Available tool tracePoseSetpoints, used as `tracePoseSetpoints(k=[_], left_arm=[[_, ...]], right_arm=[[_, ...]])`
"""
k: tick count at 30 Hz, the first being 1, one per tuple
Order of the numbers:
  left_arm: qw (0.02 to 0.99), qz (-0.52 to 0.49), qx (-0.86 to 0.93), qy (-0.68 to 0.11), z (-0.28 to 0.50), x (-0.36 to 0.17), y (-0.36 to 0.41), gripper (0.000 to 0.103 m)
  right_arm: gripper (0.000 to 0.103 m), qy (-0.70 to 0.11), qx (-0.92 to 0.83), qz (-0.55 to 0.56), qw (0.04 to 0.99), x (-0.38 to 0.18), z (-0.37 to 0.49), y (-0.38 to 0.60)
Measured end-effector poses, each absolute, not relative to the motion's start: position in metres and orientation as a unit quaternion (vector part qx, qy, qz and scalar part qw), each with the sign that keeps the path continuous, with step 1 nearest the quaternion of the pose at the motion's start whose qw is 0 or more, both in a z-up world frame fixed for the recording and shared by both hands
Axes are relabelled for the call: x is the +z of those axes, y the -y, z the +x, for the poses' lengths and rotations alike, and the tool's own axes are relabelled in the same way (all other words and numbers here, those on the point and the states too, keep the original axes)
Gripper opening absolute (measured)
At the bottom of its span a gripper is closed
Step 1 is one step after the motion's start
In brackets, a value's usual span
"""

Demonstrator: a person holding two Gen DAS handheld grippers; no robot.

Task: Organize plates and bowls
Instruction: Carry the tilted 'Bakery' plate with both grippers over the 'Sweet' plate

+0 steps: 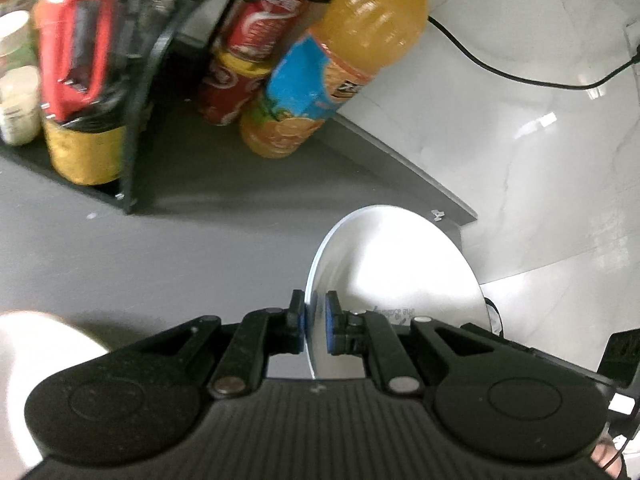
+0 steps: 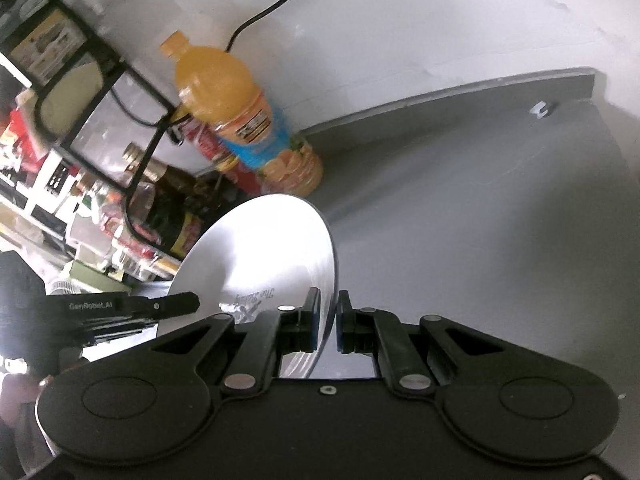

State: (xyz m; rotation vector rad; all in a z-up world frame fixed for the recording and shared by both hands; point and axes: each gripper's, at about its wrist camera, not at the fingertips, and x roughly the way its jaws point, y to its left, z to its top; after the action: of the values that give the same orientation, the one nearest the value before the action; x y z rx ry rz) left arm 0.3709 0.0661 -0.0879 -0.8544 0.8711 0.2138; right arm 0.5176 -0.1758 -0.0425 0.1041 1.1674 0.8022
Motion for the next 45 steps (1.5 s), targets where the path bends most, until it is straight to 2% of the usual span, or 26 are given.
tracePoseSetpoints(k=[20, 45], left_arm=[[0.812, -0.403, 0.11, -0.407, 0.288, -0.099, -0.079, 0.008], [0.779, -0.447, 0.157, -0.412, 0.188, -0.154, -0.11, 0.008]], right_arm=[[0.008, -0.551, 0.376, 0.066, 0.742, -0.058, 0.44, 0.166], [0.009, -0.594, 0.398, 0.008, 0.699, -0.103, 0.364, 0.118]])
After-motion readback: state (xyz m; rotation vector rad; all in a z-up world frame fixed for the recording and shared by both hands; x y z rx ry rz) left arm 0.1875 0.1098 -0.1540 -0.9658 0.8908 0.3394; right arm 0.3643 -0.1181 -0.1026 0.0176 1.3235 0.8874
